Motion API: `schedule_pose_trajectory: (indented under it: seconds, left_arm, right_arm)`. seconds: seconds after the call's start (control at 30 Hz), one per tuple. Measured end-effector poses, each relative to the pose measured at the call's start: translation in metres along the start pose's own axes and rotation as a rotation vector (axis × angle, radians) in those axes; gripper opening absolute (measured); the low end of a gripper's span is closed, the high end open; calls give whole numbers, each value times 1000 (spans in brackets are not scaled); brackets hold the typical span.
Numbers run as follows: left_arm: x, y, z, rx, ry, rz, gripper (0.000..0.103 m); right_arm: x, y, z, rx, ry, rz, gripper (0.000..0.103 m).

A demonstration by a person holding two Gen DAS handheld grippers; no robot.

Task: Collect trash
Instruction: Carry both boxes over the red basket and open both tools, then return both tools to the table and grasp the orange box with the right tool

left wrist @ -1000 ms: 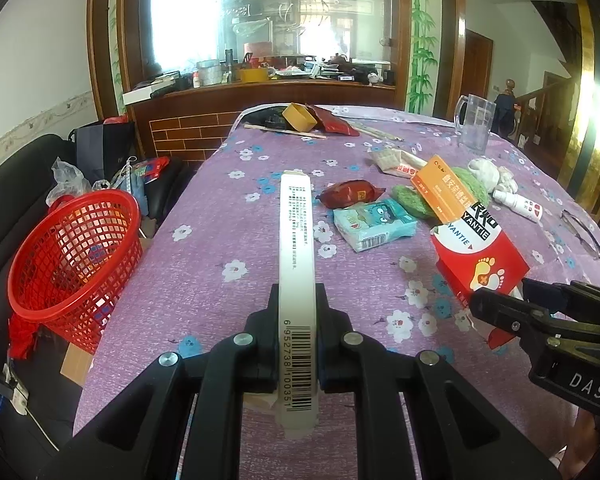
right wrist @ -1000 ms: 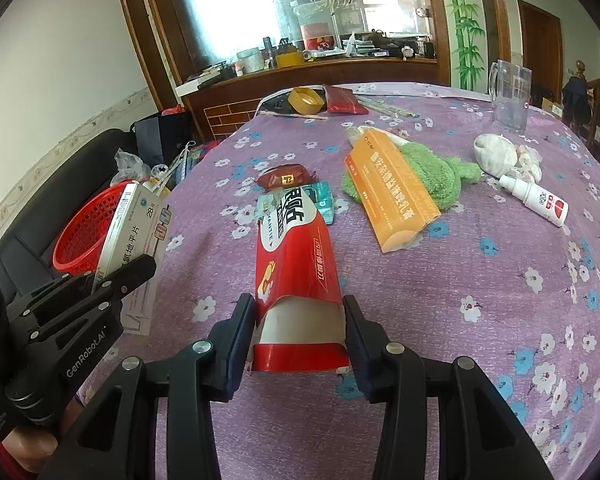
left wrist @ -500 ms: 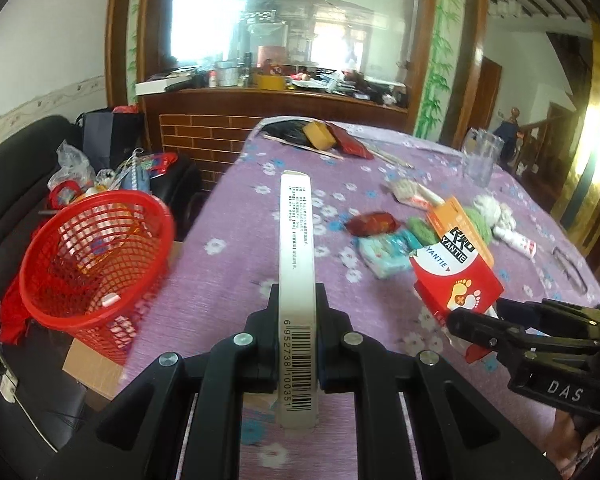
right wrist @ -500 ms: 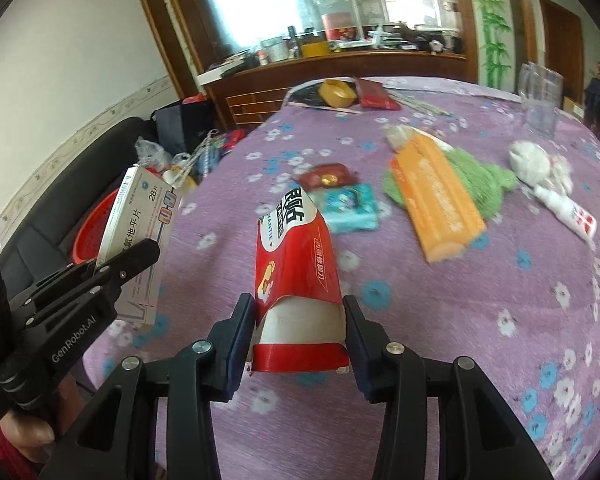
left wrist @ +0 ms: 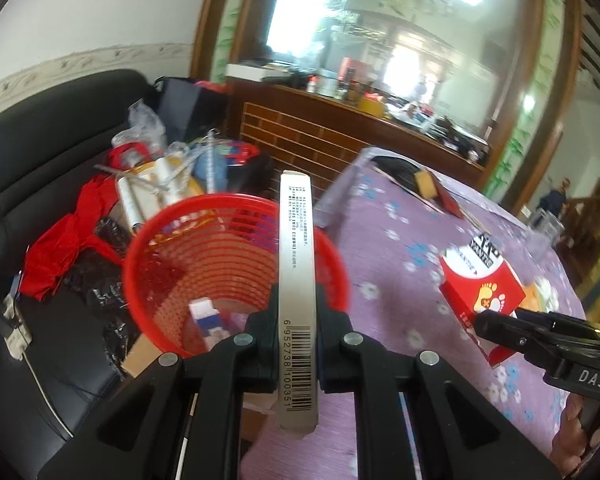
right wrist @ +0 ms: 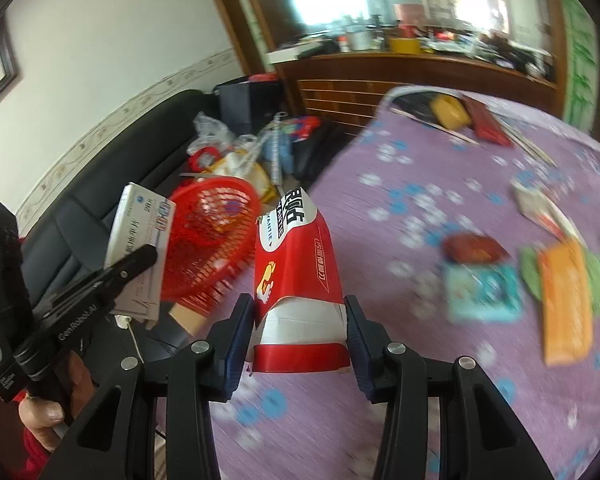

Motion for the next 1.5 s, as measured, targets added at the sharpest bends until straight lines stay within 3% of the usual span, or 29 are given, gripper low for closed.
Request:
schedule_pose_trajectory:
  seconds: [0.27,0.4,0.47,0.5,0.53,0.73,1.0,1.5]
  left_arm:
    - [34,16,20,30,15,-53,12]
    - [42,23,26,27,16,-69,13]
    - [46,26,30,32,15,-83,31]
    - [47,27,30,26,14,-90,52]
    - [48,28,29,15,18,-93,59]
    - [40,32,25,0,-1,-102,59]
    - [-21,10,14,12,-75,1,63]
    - [-166,-77,30,178,-195,274,64]
  right_arm:
    - [48,52,52,17,51,-53,52]
    - [56,71,80,39,58,-53,60]
    - [58,78,92,42,71,-53,62]
    - [58,80,94,44,63,-55,66]
    - [58,82,96,44,58,-56,68]
    - [42,81,79,19,74,-43,68]
    - [-14,34,17,-35,7,28,72]
    - [-143,-93,-103,-96,-210,215,72]
Point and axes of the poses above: each gripper's, at about its wrist camera, not at the fingertips, and z roughly the way its jaws point, x to its left, y to its top, the point moved 5 cm from there along z, roughly the way its jaws point, and after that the axes turned 6 degrees about -z, right-handed, at the moved point
